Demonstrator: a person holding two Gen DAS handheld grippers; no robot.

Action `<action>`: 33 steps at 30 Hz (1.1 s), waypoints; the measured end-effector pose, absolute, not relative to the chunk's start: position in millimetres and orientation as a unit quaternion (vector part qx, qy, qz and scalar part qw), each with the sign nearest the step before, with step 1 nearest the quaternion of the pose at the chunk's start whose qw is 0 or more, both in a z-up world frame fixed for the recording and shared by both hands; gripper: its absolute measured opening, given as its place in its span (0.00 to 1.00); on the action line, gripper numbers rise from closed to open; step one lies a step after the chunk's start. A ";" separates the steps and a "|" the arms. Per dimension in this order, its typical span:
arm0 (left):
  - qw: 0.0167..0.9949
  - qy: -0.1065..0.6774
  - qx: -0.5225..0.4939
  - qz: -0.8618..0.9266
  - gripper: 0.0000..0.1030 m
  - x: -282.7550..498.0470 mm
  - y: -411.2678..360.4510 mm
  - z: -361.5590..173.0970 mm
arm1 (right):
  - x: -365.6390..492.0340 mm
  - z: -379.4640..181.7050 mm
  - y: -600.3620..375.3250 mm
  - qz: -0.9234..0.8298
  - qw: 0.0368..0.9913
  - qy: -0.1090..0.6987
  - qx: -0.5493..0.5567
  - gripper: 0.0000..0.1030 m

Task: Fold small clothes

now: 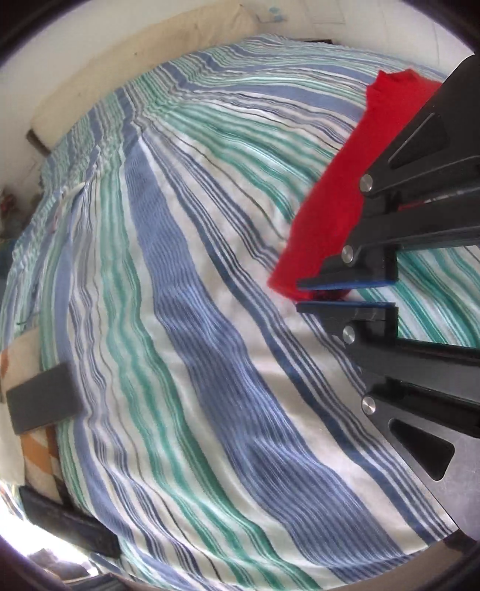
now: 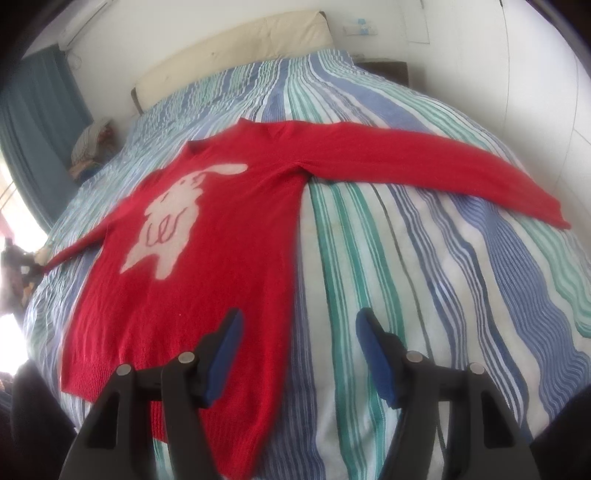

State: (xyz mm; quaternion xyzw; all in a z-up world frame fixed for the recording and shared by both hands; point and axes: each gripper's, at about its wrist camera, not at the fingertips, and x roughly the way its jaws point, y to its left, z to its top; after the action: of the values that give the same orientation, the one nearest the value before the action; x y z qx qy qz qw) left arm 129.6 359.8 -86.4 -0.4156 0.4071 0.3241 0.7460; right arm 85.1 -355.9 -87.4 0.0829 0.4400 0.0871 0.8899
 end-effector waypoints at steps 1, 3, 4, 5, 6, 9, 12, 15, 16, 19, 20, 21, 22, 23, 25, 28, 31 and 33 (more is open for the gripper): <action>0.748 0.408 -0.412 0.322 0.04 128.7 356.9 -91.5 | 85.0 -87.6 -354.9 0.087 0.890 0.440 0.079 0.61; 0.756 0.409 -0.399 0.320 0.03 128.3 353.6 -95.4 | 85.5 -89.0 -353.4 0.088 0.890 0.441 0.074 0.61; 0.757 0.412 -0.390 0.324 0.03 124.9 353.2 -98.0 | 86.1 -90.3 -352.8 0.088 0.889 0.443 0.072 0.61; 0.757 0.414 -0.385 0.327 0.03 123.7 352.7 -101.9 | 86.6 -91.4 -352.3 0.089 0.888 0.446 0.071 0.61; 0.755 0.416 -0.383 0.331 0.02 122.1 353.0 -105.9 | 87.1 -92.3 -352.0 0.089 0.887 0.447 0.071 0.61; 0.750 0.416 -0.387 0.340 0.02 115.0 356.9 -114.0 | 86.7 -92.8 -351.2 0.088 0.887 0.448 0.068 0.61; 0.753 0.426 -0.367 0.342 0.02 116.6 354.7 -116.3 | 86.3 -93.6 -351.6 0.087 0.887 0.449 0.068 0.61; 0.755 0.435 -0.347 0.347 0.02 117.8 351.1 -117.7 | 87.5 -94.4 -352.8 0.087 0.886 0.450 0.071 0.61; 0.754 0.435 -0.349 0.347 0.02 116.8 351.0 -119.1 | 87.6 -94.4 -352.8 0.087 0.886 0.451 0.071 0.61; 0.752 0.437 -0.351 0.346 0.02 115.1 351.7 -123.4 | 88.0 -95.1 -352.6 0.086 0.885 0.452 0.069 0.61; 0.752 0.438 -0.350 0.346 0.02 115.8 352.0 -124.2 | 88.1 -95.4 -352.4 0.086 0.885 0.452 0.067 0.61; 0.752 0.439 -0.349 0.345 0.02 115.8 352.3 -124.7 | 87.9 -95.6 -352.2 0.085 0.885 0.452 0.066 0.61; 0.752 0.440 -0.350 0.344 0.02 116.0 353.0 -125.0 | 87.8 -95.5 -351.6 0.084 0.886 0.452 0.065 0.61; 0.751 0.441 -0.352 0.342 0.02 116.3 354.0 -125.2 | 87.8 -95.3 -351.4 0.083 0.886 0.451 0.064 0.61; 0.750 0.441 -0.358 0.340 0.02 115.9 356.1 -126.7 | 87.4 -95.3 -350.7 0.082 0.887 0.450 0.063 0.61; 0.751 0.440 -0.357 0.338 0.02 115.0 356.4 -128.4 | 87.0 -96.2 -350.8 0.080 0.886 0.452 0.063 0.61; 0.755 0.441 -0.350 0.336 0.02 115.6 355.4 -130.0 | 87.0 -97.0 -352.2 0.078 0.886 0.453 0.065 0.61; 0.756 0.442 -0.349 0.334 0.03 116.2 355.8 -130.5 | 87.2 -97.0 -353.6 0.075 0.886 0.453 0.066 0.61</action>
State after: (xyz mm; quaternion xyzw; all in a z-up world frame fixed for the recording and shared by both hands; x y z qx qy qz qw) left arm 116.2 355.8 -130.5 -0.3487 0.4423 0.3342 0.7558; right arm 87.2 -353.6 -97.0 0.0663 0.4530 0.0753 0.8859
